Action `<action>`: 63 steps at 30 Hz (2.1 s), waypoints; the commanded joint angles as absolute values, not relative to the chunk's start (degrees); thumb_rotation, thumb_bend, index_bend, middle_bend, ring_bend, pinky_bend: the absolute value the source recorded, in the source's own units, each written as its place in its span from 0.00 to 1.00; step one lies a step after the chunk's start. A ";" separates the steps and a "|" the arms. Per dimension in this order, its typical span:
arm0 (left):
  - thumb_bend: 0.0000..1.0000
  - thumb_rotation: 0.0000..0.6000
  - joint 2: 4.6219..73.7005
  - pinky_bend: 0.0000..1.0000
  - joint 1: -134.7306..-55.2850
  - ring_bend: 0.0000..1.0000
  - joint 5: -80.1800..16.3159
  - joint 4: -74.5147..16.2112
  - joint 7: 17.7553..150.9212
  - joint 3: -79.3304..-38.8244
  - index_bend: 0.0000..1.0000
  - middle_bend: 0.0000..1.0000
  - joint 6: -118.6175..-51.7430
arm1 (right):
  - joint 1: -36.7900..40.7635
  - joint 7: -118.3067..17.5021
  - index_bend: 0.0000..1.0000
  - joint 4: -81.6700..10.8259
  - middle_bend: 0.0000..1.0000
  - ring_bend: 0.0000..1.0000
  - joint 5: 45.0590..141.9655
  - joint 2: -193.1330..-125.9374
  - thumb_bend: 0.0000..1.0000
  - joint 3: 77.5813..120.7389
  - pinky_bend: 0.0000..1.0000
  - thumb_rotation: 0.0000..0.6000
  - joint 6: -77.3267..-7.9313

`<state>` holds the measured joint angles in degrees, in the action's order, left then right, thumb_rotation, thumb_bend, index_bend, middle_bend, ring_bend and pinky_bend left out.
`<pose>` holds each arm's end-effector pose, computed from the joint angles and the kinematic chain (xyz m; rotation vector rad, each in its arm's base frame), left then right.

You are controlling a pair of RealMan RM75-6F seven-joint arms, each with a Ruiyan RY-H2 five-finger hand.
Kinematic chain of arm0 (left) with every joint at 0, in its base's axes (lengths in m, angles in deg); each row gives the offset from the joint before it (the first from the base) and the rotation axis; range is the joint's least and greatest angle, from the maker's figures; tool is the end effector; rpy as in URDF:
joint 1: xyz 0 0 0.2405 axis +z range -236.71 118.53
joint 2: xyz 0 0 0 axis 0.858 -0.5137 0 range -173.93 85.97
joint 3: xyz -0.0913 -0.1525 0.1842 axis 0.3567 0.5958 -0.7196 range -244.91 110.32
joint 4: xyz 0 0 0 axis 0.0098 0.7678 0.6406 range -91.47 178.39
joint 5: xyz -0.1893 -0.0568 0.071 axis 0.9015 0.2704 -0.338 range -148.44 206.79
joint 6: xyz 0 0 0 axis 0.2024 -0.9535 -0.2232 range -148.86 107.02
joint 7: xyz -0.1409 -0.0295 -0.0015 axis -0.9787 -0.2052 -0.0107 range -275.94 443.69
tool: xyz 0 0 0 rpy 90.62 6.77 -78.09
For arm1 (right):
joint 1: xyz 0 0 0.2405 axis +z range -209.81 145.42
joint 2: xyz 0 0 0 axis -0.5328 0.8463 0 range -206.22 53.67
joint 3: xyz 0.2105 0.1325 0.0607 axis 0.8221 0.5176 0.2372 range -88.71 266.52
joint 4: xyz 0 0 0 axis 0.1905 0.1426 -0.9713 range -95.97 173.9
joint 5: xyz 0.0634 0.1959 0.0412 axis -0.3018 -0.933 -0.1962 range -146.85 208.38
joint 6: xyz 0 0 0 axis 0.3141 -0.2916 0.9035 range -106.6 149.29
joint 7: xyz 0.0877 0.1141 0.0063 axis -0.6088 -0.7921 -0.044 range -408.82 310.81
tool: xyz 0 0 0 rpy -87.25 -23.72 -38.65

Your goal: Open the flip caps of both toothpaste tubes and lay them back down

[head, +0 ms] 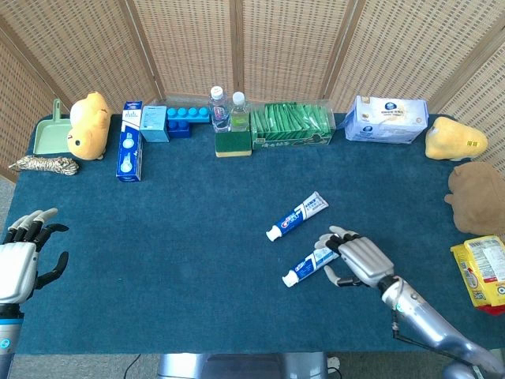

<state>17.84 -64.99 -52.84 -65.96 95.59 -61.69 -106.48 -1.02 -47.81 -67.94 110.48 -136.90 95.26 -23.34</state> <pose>-0.2538 0.1896 0.1590 -1.3276 -0.9334 -0.9618 -0.1896 -0.2699 0.0763 2.0264 -1.1833 0.8244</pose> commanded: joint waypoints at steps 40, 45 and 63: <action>0.37 1.00 19.09 0.11 -66.67 0.11 -53.19 -66.00 96.20 -62.07 0.29 0.16 -105.19 | 7.66 -25.99 0.24 -69.47 0.24 0.09 82.49 -138.40 0.52 84.16 0.19 0.42 -26.13; 0.37 1.00 19.20 0.10 -66.81 0.11 -53.49 -65.97 96.13 -62.17 0.29 0.16 -105.18 | 6.31 -26.44 0.24 -70.90 0.24 0.09 83.94 -137.65 0.51 83.79 0.19 0.42 -28.10; 0.37 1.00 18.39 0.10 -65.77 0.11 -54.03 -65.89 94.97 -62.60 0.29 0.16 -106.90 | 0.95 -24.23 0.31 -65.42 0.19 0.07 95.98 -145.12 0.28 85.83 0.19 1.00 -38.78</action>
